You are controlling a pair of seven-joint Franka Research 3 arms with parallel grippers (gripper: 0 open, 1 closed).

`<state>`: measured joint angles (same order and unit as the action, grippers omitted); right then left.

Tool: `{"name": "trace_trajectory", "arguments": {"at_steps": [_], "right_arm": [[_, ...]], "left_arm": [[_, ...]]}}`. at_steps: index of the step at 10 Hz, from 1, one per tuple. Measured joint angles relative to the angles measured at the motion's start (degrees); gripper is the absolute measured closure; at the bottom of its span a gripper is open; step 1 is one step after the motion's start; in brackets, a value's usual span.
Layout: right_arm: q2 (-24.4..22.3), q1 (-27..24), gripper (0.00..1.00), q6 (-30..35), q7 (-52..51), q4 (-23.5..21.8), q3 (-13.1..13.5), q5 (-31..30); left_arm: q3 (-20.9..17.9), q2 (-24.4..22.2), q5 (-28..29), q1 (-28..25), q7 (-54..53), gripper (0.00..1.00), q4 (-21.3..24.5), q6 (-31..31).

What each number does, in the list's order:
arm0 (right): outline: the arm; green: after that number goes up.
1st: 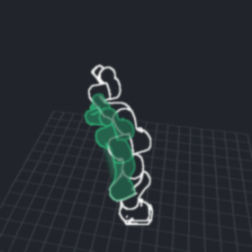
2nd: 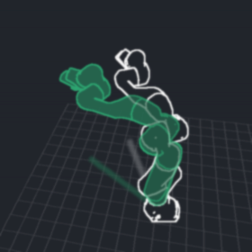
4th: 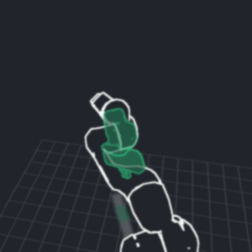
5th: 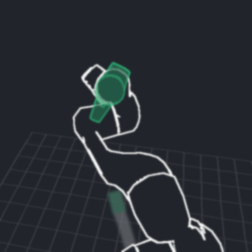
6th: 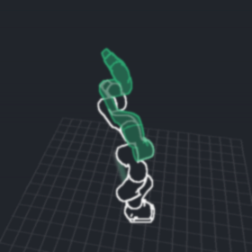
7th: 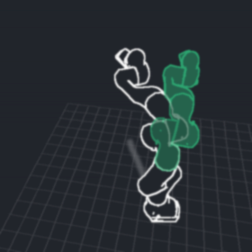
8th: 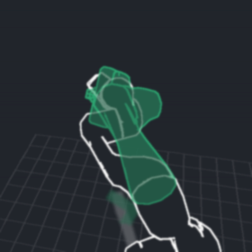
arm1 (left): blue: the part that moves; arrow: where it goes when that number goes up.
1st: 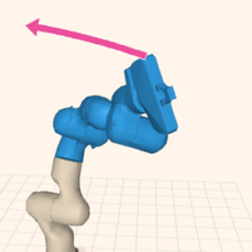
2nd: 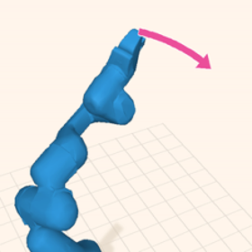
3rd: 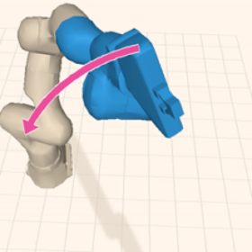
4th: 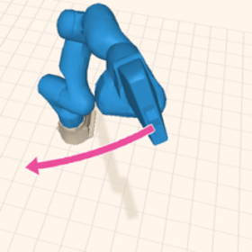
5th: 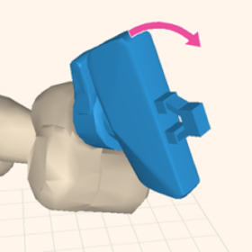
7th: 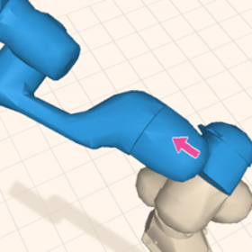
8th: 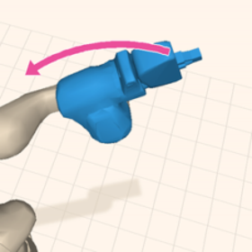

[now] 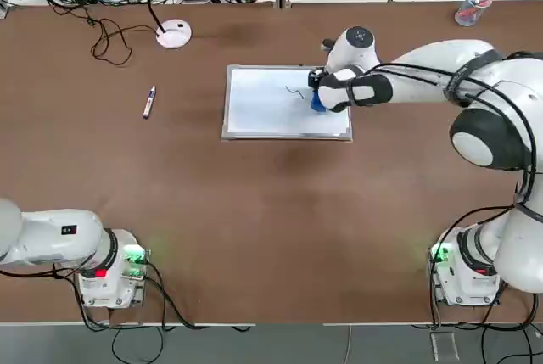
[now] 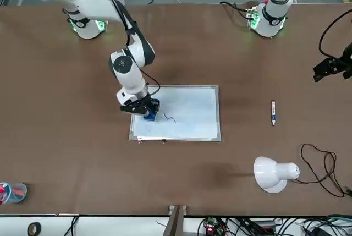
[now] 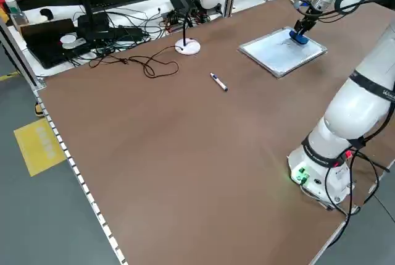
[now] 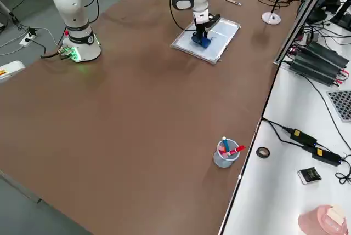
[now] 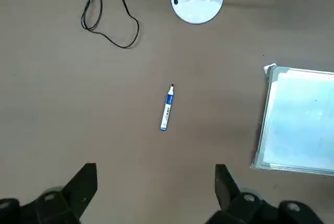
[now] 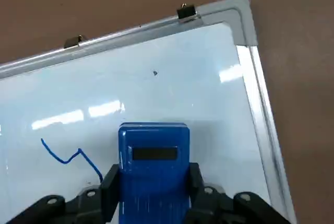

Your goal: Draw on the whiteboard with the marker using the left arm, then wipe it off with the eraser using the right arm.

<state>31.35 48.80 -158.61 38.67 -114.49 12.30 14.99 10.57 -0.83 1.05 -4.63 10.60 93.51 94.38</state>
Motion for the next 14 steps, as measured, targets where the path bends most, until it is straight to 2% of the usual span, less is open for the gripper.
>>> {"name": "trace_trajectory", "arguments": {"at_steps": [2, 6, 14], "right_arm": [[1.3, 0.7, 0.44, -2.3, 0.8, 0.0, 0.2, 0.0], [2.2, 1.7, 0.44, -2.4, 3.9, 1.4, 0.7, 0.0], [8.0, 6.0, 0.44, -2.5, 11.5, 10.0, 1.2, 0.0]], "left_arm": [[0.0, 0.0, 0.0, 0.0, 0.0, 0.00, 0.0, 0.0], [0.0, 0.0, 0.0, 0.0, 0.0, 0.00, 0.0, 0.0], [0.0, 0.0, 0.0, 0.0, 0.0, 0.00, 0.0, 0.0]]}}
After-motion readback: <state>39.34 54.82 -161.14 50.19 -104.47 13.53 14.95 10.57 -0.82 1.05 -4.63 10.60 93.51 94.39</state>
